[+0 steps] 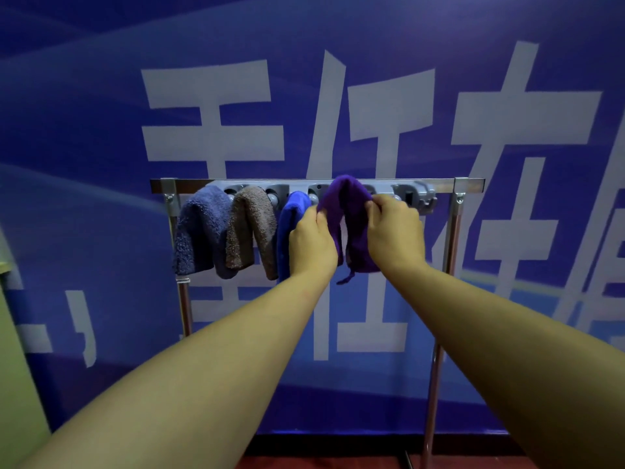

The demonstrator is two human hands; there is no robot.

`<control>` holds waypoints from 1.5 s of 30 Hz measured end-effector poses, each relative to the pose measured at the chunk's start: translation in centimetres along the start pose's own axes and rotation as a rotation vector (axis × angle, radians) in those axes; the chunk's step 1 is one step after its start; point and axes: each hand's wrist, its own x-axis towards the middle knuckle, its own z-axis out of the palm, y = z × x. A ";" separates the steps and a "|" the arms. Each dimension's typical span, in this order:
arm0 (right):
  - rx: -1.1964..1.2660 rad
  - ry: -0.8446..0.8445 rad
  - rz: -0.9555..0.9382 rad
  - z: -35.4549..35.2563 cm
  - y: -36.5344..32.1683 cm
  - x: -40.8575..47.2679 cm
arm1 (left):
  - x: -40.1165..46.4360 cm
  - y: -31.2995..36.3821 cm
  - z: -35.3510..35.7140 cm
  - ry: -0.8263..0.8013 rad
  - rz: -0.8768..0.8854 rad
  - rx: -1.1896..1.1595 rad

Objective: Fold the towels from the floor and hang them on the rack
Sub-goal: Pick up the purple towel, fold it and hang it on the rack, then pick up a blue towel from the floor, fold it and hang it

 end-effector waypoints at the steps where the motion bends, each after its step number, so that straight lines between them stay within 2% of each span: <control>1: -0.012 0.033 -0.005 -0.1 -0.1 0.6 | 0.5 0.4 0.0 0.029 0.009 0.007; 3: -0.052 0.051 -0.001 0.0 -0.1 1.4 | 1.3 0.6 0.1 0.046 0.031 0.059; 8: -0.093 -0.063 0.007 1.6 1.0 -0.2 | 1.6 -1.3 0.4 -0.013 0.002 0.191; 16: -0.038 -0.111 0.024 2.1 1.4 -1.9 | -0.2 -2.1 0.8 -0.169 -0.023 0.090; 24: -0.016 -0.138 0.057 2.1 1.5 -2.3 | -1.0 -2.6 0.7 -0.244 -0.057 0.053; 34: 0.055 -0.155 0.058 1.4 2.1 -3.4 | -2.7 -3.0 0.8 -0.204 -0.038 0.017; 38: 0.075 -0.134 0.143 1.3 4.0 -6.4 | -6.8 -5.0 -0.3 -0.179 0.044 0.010; 42: 0.014 -0.260 0.175 1.7 6.1 -11.5 | -10.9 -9.5 -2.4 -0.221 -0.012 0.081; 45: -0.022 -0.391 0.170 2.4 7.3 -15.8 | -14.1 -12.7 -3.9 -0.332 -0.067 0.141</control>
